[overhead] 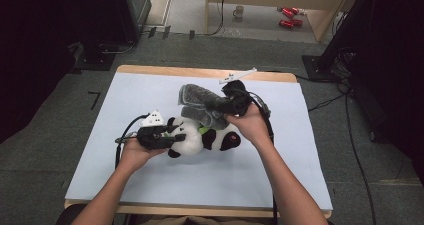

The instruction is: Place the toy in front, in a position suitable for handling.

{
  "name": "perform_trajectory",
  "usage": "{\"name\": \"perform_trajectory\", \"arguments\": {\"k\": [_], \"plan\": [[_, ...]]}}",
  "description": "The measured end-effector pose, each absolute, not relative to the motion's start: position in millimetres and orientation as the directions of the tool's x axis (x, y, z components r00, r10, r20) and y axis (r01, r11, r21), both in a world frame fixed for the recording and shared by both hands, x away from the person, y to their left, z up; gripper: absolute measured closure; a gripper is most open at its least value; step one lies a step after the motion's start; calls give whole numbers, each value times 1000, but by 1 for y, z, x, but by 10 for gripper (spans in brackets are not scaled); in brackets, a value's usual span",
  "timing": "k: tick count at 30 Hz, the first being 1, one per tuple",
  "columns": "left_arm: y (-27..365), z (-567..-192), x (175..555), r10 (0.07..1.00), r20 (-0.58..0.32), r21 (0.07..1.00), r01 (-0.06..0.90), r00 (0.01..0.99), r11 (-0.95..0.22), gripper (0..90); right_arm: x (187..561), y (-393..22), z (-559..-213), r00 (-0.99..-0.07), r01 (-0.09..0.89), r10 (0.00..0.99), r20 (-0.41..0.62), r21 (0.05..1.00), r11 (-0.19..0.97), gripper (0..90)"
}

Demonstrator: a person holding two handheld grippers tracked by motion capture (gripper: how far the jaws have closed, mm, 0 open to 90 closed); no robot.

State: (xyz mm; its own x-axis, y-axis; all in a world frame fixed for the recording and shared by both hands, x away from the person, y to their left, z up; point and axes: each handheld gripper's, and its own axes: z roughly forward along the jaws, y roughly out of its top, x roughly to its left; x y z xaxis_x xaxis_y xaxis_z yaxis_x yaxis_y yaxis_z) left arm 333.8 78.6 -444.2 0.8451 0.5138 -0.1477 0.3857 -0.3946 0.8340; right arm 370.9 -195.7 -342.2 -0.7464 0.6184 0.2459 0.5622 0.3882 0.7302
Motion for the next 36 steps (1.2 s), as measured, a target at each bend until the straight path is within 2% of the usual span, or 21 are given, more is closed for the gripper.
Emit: {"name": "perform_trajectory", "arguments": {"k": [5,10,13,19,22,25,32,36], "plan": [[79,-444,334,513,-149,832,387,845,-397,584,372,-175,-365,-762,581,598,249,670,461,836],[78,-444,333,517,-144,831,387,844,-399,585,375,-169,-382,-757,574,632,167,632,521,835],[77,-443,332,524,-147,831,392,839,-394,586,378,-172,-383,-746,562,657,107,632,534,835],[77,-443,332,531,-154,830,400,833,-389,587,385,-179,-378,-703,561,709,51,653,509,835],[77,-443,331,526,-154,829,398,837,-392,587,390,-186,-373,-658,562,753,-12,658,502,837],[77,-443,330,522,-143,832,388,841,-397,587,396,-200,-371,-635,598,771,34,654,464,837],[77,-443,329,519,-138,833,382,844,-400,585,397,-214,-358,-590,585,807,15,697,414,837],[77,-444,330,519,-144,834,386,843,-395,583,391,-217,-340,-590,576,803,81,739,349,837]]}}
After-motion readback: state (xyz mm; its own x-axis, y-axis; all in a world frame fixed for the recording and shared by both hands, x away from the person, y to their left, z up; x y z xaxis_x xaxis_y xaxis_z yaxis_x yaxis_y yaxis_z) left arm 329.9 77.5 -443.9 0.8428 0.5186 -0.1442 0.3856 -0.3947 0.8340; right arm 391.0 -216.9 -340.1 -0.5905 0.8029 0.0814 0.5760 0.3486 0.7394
